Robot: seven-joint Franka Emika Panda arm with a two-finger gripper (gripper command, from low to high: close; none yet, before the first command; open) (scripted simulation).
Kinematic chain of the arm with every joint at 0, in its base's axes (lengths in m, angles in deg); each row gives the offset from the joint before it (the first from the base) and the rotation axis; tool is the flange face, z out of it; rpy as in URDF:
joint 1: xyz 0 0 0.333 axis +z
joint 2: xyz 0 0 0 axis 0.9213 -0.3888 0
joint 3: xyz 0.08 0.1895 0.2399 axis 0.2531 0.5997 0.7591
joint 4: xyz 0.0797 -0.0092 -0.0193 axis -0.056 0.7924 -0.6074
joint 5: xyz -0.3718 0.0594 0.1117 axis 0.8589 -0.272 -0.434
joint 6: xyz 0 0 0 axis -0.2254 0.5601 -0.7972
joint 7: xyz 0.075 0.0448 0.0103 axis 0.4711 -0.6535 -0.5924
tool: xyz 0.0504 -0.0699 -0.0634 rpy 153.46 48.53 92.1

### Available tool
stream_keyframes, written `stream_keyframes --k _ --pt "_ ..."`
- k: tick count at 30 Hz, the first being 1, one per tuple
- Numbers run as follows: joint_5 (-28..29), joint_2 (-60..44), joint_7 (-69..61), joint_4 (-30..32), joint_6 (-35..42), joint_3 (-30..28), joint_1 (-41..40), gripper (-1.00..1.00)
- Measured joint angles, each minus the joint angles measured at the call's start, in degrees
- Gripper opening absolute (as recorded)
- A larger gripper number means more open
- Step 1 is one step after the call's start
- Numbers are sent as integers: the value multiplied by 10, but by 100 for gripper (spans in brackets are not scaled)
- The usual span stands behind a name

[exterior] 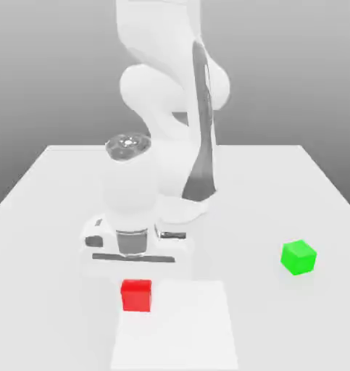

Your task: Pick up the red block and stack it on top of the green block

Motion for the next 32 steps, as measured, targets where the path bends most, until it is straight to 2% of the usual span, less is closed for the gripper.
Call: stream_keyframes --k 6,10,21,25,28,29,32 --pt "37 86 24 14 73 -1 -2 -100" --pt "20 111 -16 19 95 52 107 -100" --pt "-26 174 -136 29 146 210 337 -100" --pt "-6 128 -133 28 101 233 361 -100" --pt "46 66 -97 26 43 225 357 -100" --pt "67 46 -82 25 24 216 360 100" --pt "67 46 -82 25 24 216 360 100"
